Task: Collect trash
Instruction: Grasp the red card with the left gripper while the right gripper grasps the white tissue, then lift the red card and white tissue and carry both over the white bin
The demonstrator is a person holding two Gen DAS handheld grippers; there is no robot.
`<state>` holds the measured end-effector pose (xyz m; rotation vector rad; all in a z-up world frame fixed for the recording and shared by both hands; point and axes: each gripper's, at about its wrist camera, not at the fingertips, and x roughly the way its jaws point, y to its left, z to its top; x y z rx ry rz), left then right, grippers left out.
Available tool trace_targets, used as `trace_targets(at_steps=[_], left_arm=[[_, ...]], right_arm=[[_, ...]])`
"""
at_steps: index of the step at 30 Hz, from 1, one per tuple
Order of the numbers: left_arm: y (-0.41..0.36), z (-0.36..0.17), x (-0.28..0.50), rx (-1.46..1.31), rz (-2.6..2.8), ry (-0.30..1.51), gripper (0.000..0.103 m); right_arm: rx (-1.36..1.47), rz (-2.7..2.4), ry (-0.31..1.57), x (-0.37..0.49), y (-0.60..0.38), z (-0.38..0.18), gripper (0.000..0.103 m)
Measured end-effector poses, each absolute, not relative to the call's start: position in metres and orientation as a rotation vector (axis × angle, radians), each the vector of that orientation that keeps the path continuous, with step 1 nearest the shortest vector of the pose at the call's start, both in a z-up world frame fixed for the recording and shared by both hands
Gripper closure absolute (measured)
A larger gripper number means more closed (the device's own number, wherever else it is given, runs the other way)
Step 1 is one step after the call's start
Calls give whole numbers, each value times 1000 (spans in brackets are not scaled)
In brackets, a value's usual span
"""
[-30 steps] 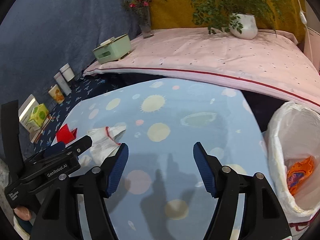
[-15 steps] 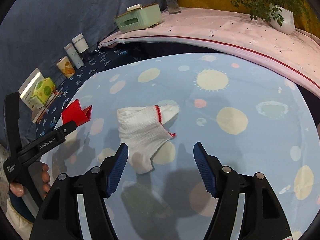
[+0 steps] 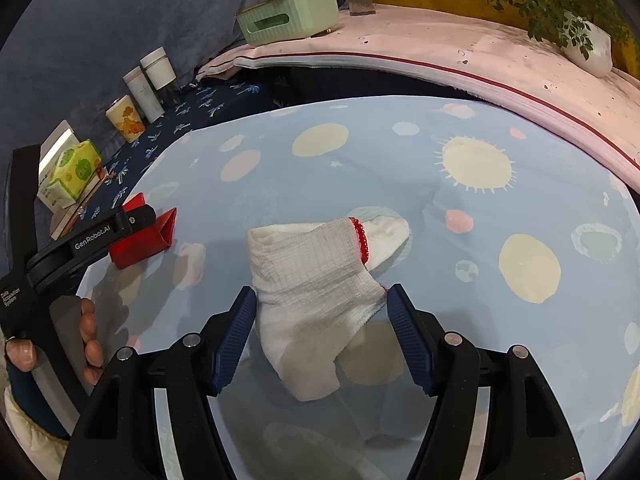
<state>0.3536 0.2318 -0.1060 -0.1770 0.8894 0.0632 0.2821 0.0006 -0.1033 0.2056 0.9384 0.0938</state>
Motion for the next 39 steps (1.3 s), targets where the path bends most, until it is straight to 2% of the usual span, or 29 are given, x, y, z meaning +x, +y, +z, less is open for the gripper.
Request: trace_targets(at_steps=[5,7,9,11,12,14,17,25,39], left_arm=[[223,-112,361,-140,59,904,9],[220,-113,360,-130,44,908,17],[217,-112,359,-118,37,909,18],[214,-110,356,-114,32,905,19],[211,-108,354,-111,28,902,20],[207,-105,349,-108,15,896,21],[197,-96,341,-106,-4,885,22],[155,-66,320,-109,-74,850,22],[38,-22,280,-65,-230,811,22]], right_arm=[[179,81,934,288,7,-106,37],[176,76,935,289,7,-108,37],[170,66,932,289,6,-108,43],[161,48,931,289,4,-108,60],[160,43,933,289,3,-108,63],[180,50,936,288,-1,-107,77],[205,49,932,283,-9,-104,83],[255,32,863,262,-36,-74,84],[340,-58,735,213,-133,-21,84]])
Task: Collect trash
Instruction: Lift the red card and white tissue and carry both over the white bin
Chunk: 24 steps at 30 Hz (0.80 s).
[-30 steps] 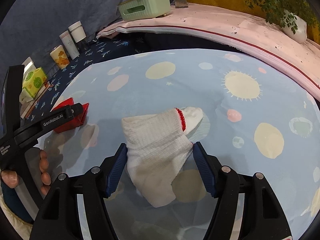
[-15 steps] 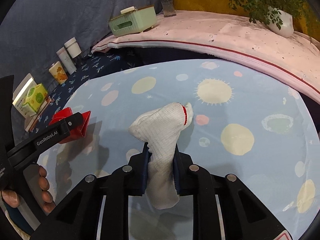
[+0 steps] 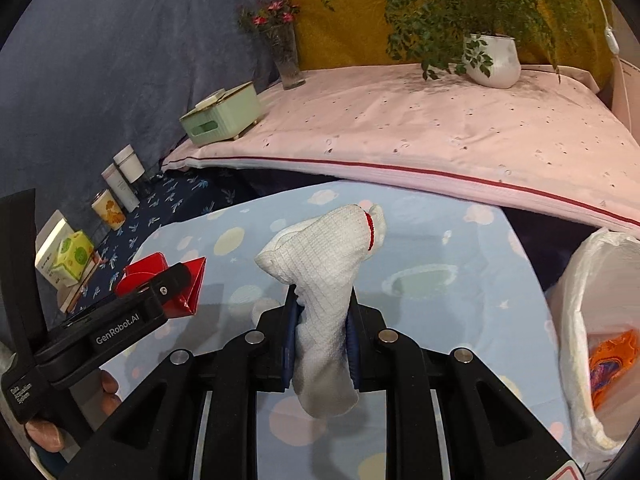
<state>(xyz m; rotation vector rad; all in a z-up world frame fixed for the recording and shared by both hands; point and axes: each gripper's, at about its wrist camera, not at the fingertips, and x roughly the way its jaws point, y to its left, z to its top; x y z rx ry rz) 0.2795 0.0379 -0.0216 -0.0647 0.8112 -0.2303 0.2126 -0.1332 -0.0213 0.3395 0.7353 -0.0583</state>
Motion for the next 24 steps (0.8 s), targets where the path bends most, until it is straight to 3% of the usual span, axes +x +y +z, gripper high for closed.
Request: trace_targets(at_steps=[24], left_arm=[[-166,8,198,69,-521,791,22]], right_arm=[[498,-292,611,105,-319,-5,83]])
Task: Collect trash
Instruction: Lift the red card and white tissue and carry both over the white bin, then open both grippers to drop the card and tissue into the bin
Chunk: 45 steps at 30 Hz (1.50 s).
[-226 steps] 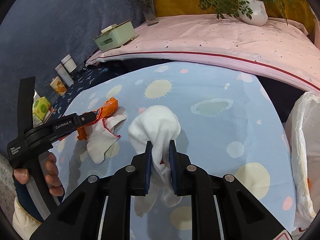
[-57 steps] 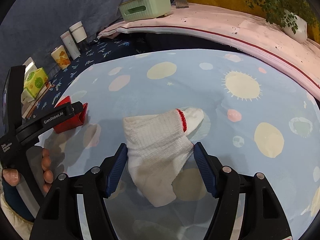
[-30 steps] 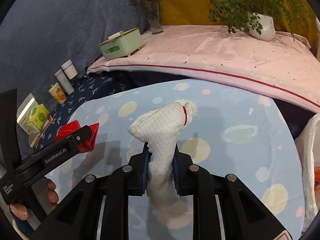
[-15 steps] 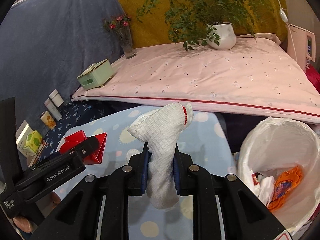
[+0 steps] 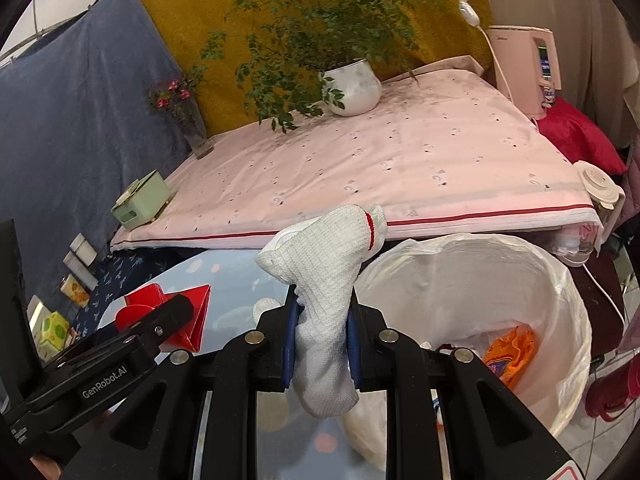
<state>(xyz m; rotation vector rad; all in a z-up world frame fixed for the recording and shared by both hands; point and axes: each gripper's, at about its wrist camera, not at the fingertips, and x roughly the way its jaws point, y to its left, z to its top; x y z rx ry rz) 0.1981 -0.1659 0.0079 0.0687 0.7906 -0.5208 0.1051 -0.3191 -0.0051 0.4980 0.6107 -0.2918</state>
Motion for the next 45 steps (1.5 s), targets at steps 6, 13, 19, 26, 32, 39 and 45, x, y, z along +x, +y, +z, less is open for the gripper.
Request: trace_targets(at_steps=[6,13,19,26,32,39,45], left_arm=[[-198,9,181,102,-572,789,22],[-230,5,164,145,-632,791,22],[-251,2,154,167,-682,784,20],[-260,1,151,175,-692,773,16],[-258,1,155,165,-671,774,13],[-256,2,156,162,-670,767,13],[-252,0,158,155,-658,772,13]], right_arm=[[529,-340,598,83,-350,-8,83],[549,-378,606,65,-378,-17,83],[554,-400,618,55,-390,-24,82],[566,-423,602,51,-400,-24,72],[567,-440,583,49,-405,-21,58],[539,-436,595,52,-403,-20,56],[522,-437,602,51,-402,-20,52]])
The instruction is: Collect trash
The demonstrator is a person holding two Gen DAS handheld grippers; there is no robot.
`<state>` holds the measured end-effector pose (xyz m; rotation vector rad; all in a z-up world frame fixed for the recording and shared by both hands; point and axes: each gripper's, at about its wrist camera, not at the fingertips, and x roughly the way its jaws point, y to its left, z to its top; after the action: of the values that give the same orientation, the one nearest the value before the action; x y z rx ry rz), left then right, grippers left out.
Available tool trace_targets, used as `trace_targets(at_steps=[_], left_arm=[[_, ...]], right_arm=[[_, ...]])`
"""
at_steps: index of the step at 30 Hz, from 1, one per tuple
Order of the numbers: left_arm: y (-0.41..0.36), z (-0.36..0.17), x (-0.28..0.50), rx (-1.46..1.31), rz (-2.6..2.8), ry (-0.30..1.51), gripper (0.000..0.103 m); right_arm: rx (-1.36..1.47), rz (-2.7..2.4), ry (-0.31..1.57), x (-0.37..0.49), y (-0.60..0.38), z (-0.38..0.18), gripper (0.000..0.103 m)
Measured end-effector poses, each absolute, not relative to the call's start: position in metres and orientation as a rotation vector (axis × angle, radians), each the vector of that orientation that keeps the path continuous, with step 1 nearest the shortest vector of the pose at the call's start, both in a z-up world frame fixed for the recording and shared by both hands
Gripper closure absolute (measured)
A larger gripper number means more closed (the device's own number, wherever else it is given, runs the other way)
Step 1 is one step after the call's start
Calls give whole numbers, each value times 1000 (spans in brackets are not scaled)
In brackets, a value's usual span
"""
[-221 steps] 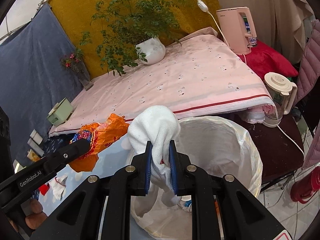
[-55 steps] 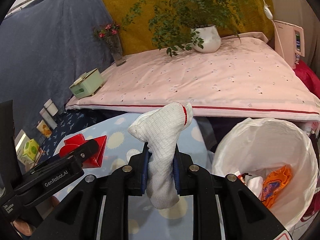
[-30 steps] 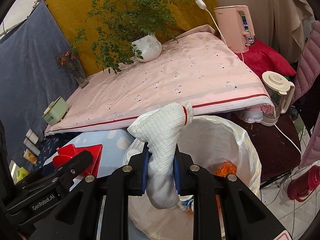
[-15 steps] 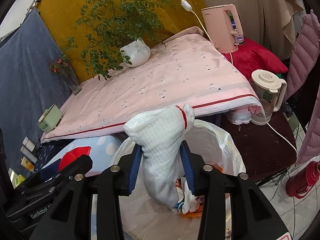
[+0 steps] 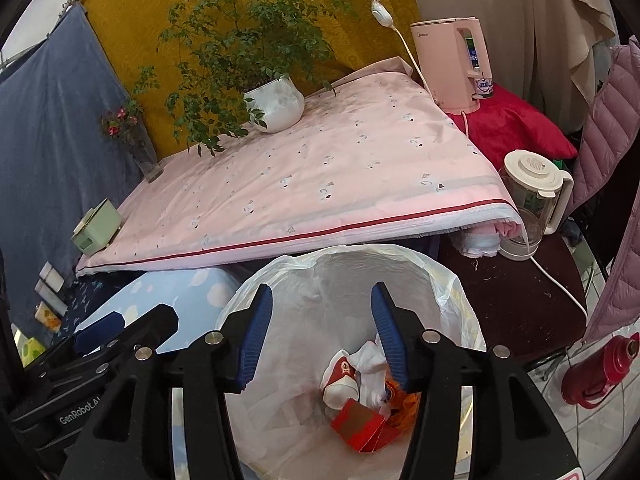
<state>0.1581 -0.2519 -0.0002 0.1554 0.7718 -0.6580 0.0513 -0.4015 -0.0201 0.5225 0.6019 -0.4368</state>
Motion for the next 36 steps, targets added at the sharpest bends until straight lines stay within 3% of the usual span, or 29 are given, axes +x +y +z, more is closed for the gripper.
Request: trace_targets(at_steps=[12,20,30,32,36], left_arm=[[-231,-7,153,193,-599,745,13],[-216,-10,141,219,-551,729,10],[-195,-17,122,246,-512,730,9],[-191,-18,119,246,-504,730,9],[-184,-22,113,265,-466,730,9]], right_arm=[[414,-439,660,44,-386,-24,39],[324,-442,698,35,-367,-24,20],[303,-469,745,20,-352,-28,16],[291,-463,749,19,-348,-28,6],[232,-477,750,15,-337,-24,6]])
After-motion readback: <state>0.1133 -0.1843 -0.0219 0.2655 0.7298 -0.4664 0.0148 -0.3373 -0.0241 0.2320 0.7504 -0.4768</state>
